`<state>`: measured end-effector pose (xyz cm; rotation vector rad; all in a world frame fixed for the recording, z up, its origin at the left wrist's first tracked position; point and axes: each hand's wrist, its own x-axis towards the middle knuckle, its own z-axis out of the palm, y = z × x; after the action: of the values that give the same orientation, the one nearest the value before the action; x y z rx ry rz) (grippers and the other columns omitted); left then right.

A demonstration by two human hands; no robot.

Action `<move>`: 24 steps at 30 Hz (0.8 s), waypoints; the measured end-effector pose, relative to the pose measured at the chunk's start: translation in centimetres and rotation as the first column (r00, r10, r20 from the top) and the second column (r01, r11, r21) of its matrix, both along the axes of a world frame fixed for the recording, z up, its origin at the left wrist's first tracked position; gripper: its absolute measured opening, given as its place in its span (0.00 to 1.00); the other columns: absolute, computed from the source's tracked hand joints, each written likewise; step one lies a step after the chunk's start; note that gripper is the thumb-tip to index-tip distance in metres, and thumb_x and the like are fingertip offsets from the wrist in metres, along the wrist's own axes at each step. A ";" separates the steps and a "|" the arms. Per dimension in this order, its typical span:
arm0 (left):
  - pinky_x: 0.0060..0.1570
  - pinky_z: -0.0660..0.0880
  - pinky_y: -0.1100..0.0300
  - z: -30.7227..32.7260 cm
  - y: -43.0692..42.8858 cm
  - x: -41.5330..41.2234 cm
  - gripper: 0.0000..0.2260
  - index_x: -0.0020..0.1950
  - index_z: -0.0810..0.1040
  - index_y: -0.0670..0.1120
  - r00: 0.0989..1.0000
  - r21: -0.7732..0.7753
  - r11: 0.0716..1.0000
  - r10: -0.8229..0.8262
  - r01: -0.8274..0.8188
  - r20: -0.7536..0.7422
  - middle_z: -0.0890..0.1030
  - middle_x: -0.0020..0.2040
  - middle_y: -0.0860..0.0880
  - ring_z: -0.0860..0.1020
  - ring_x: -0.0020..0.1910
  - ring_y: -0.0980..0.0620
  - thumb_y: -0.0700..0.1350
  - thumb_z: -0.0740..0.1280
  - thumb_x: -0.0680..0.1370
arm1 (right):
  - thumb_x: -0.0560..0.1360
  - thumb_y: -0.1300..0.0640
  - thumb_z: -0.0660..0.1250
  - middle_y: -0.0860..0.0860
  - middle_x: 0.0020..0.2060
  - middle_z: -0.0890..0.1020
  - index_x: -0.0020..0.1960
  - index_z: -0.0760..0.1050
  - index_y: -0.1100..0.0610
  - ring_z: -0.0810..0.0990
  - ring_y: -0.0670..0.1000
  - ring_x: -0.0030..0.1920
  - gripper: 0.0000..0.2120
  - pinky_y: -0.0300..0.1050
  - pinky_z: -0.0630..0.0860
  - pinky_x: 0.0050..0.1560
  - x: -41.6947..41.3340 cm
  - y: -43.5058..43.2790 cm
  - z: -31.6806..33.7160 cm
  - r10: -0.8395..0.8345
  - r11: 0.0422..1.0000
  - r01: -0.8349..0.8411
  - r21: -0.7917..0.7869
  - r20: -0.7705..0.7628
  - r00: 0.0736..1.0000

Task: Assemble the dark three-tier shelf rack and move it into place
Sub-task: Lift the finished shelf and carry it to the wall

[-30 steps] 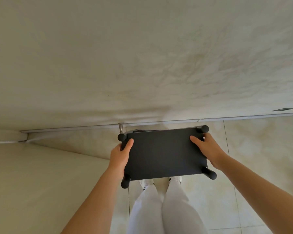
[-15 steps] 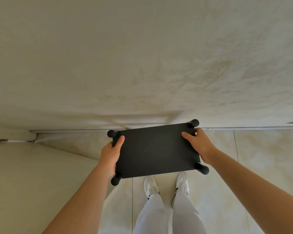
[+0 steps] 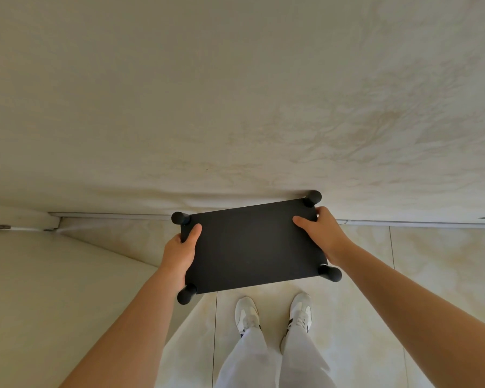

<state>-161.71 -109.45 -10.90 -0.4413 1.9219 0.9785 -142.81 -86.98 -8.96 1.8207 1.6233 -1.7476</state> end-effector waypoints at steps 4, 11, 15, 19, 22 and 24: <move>0.49 0.71 0.49 -0.2 0.1 -0.2 0.14 0.48 0.75 0.51 1.000 -0.004 1.000 -0.019 0.019 -0.022 0.80 0.50 0.49 0.77 0.47 0.49 0.61 0.66 0.79 | 0.77 0.48 0.69 0.49 0.48 0.77 0.61 0.66 0.54 0.79 0.50 0.47 0.18 0.46 0.76 0.43 -0.2 -0.1 0.0 0.004 1.000 -0.004 0.022 0.003 1.000; 0.54 0.71 0.49 -0.1 0.0 -0.7 0.15 0.49 0.75 0.49 0.997 -0.021 0.997 -0.069 0.069 -0.027 0.80 0.51 0.49 0.77 0.49 0.48 0.61 0.66 0.79 | 0.77 0.49 0.69 0.52 0.52 0.78 0.65 0.66 0.55 0.79 0.54 0.51 0.22 0.53 0.78 0.54 -0.2 0.0 0.1 -0.002 1.000 0.002 0.004 0.015 1.000; 0.50 0.72 0.51 0.1 0.3 -1.0 0.17 0.55 0.75 0.48 0.995 -0.012 0.996 -0.089 0.089 -0.039 0.80 0.52 0.49 0.77 0.48 0.50 0.61 0.66 0.80 | 0.78 0.48 0.68 0.52 0.53 0.77 0.65 0.65 0.55 0.79 0.55 0.52 0.21 0.54 0.78 0.56 -0.2 -0.1 0.1 0.003 1.000 -0.003 -0.007 0.026 1.000; 0.53 0.74 0.48 0.4 1.1 -1.4 0.17 0.55 0.76 0.48 0.991 -0.002 0.992 -0.122 0.122 -0.056 0.81 0.54 0.47 0.79 0.51 0.46 0.61 0.65 0.80 | 0.78 0.48 0.68 0.53 0.52 0.77 0.62 0.65 0.55 0.79 0.54 0.52 0.19 0.54 0.78 0.56 0.0 0.0 -0.2 -0.024 0.999 0.024 -0.023 0.028 0.999; 0.60 0.75 0.44 0.6 1.4 -1.9 0.16 0.52 0.77 0.49 0.989 0.003 0.990 -0.138 0.139 -0.049 0.81 0.55 0.46 0.79 0.55 0.43 0.62 0.65 0.80 | 0.78 0.49 0.68 0.53 0.51 0.77 0.60 0.65 0.55 0.79 0.54 0.50 0.18 0.54 0.78 0.54 -0.2 0.0 -0.2 -0.049 0.999 0.049 -0.016 0.019 0.999; 0.61 0.75 0.43 0.6 1.6 -2.3 0.16 0.51 0.77 0.49 0.985 0.001 0.986 -0.166 0.166 -0.053 0.81 0.56 0.46 0.79 0.56 0.43 0.61 0.65 0.80 | 0.77 0.48 0.69 0.53 0.51 0.77 0.60 0.66 0.54 0.79 0.53 0.50 0.18 0.54 0.78 0.53 -0.2 -0.1 -0.3 -0.057 0.998 0.057 -0.012 0.021 0.998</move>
<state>-164.03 -107.89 -10.29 -0.2493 1.9679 0.8935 -143.03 -87.09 -9.29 1.8910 1.5642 -1.7515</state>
